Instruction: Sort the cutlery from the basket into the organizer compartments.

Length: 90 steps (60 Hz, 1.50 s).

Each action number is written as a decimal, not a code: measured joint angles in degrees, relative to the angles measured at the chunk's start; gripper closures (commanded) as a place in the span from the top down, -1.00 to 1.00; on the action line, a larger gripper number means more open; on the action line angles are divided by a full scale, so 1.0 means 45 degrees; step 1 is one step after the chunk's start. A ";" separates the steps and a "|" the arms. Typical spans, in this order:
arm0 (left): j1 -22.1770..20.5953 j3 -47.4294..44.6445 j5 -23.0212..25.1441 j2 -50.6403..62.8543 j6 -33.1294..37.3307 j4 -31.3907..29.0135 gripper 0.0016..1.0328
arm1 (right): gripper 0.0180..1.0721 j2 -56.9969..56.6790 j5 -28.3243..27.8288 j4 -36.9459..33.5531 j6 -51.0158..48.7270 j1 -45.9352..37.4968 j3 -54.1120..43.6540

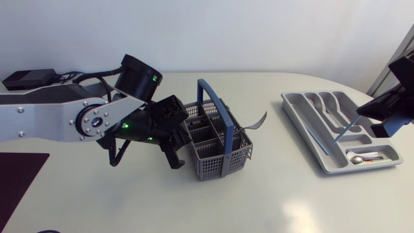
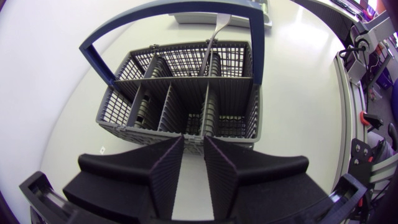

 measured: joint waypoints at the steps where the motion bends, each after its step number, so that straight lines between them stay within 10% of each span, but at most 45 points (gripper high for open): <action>1: 0.0000 0.0000 0.0000 0.0000 0.0000 0.0000 -0.51 | -0.89 0.0204 0.0000 0.0000 -0.0019 -0.0126 0.0015; 59: -0.0019 0.0000 0.0000 -0.0015 0.0000 0.0000 -0.51 | -0.89 0.9330 0.0525 0.3385 0.1418 -0.0933 0.3458; 90: -0.0019 0.0000 0.0000 -0.0015 0.0000 0.0005 -0.51 | -0.47 1.1890 0.0899 0.5260 0.2365 -0.0923 0.3934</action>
